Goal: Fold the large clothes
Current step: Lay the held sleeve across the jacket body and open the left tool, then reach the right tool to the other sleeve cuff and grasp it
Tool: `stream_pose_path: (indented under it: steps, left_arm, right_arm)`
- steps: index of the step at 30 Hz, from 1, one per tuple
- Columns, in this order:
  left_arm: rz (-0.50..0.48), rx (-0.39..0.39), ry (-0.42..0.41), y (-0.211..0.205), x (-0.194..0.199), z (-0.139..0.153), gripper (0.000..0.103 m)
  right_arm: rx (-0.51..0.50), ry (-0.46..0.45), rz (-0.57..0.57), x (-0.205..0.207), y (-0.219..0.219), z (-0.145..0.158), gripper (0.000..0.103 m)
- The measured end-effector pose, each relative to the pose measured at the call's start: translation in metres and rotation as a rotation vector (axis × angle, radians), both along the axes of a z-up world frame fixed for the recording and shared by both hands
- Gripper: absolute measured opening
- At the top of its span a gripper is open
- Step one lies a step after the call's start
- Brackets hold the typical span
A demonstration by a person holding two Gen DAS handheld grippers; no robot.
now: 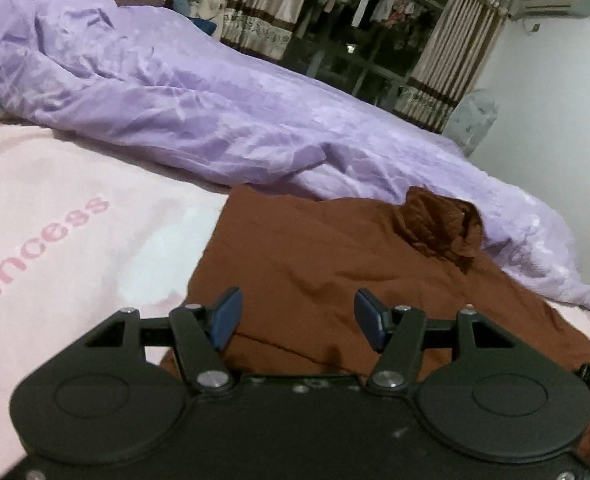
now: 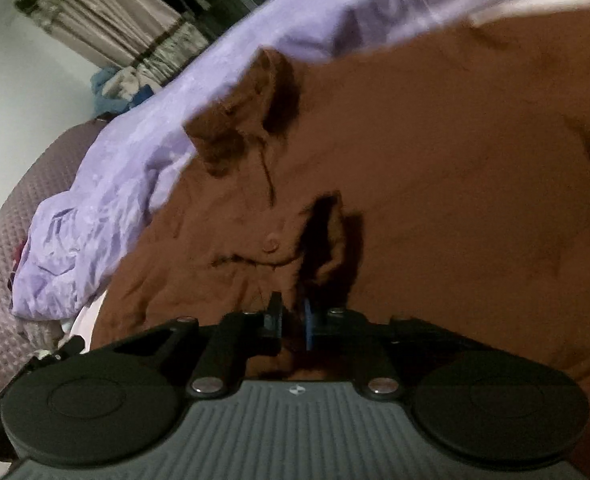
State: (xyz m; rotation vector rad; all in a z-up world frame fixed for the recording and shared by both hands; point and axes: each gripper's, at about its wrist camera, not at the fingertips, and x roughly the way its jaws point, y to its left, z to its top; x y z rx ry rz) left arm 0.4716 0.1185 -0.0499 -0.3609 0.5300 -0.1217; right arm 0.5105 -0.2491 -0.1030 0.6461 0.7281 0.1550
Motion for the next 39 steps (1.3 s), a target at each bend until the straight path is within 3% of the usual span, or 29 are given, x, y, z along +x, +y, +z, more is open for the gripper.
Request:
stream_pose_path:
  steps: [3, 5, 8, 10, 13, 15, 19, 24, 32, 35, 39]
  left_arm:
    - [-0.024, 0.011, -0.025, -0.010, -0.005, 0.006, 0.065]
    - [-0.027, 0.040, -0.009, -0.015, -0.002, -0.001, 0.065]
    - [-0.026, 0.034, 0.057, -0.017, 0.007, -0.020, 0.065]
    - [-0.033, 0.045, 0.058, -0.018, 0.008, -0.027, 0.066]
    - [-0.046, 0.079, 0.052, -0.021, 0.005, -0.023, 0.066]
    - [-0.054, 0.078, 0.048, -0.021, 0.002, -0.015, 0.066]
    - [-0.066, 0.074, 0.014, -0.026, -0.005, 0.005, 0.070]
    - [-0.088, 0.115, 0.022, -0.047, -0.001, 0.003, 0.072]
    - [-0.095, 0.177, 0.099, -0.066, 0.017, -0.033, 0.072]
    - [-0.096, 0.181, 0.097, -0.067, 0.017, -0.032, 0.074]
    - [-0.107, 0.187, 0.076, -0.069, 0.011, -0.020, 0.076]
  right_arm:
    - [-0.050, -0.098, -0.013, -0.008, -0.005, 0.026, 0.008]
    - [-0.077, -0.098, -0.017, -0.002, -0.008, 0.031, 0.008]
    - [-0.180, -0.037, -0.027, 0.017, -0.003, 0.011, 0.008]
    - [-0.169, 0.021, -0.023, 0.025, -0.005, -0.009, 0.009]
    - [-0.118, 0.006, -0.034, 0.021, -0.012, -0.019, 0.019]
    - [-0.112, -0.004, -0.058, 0.014, -0.017, -0.012, 0.034]
    - [-0.172, -0.106, -0.081, -0.007, -0.013, 0.018, 0.034]
    - [-0.269, -0.183, 0.007, -0.012, 0.016, 0.036, 0.034]
    - [-0.391, -0.074, 0.030, 0.013, 0.042, -0.005, 0.034]
    - [-0.344, -0.092, 0.035, 0.005, 0.032, -0.003, 0.034]
    - [-0.261, -0.149, -0.006, -0.027, -0.016, 0.019, 0.048]
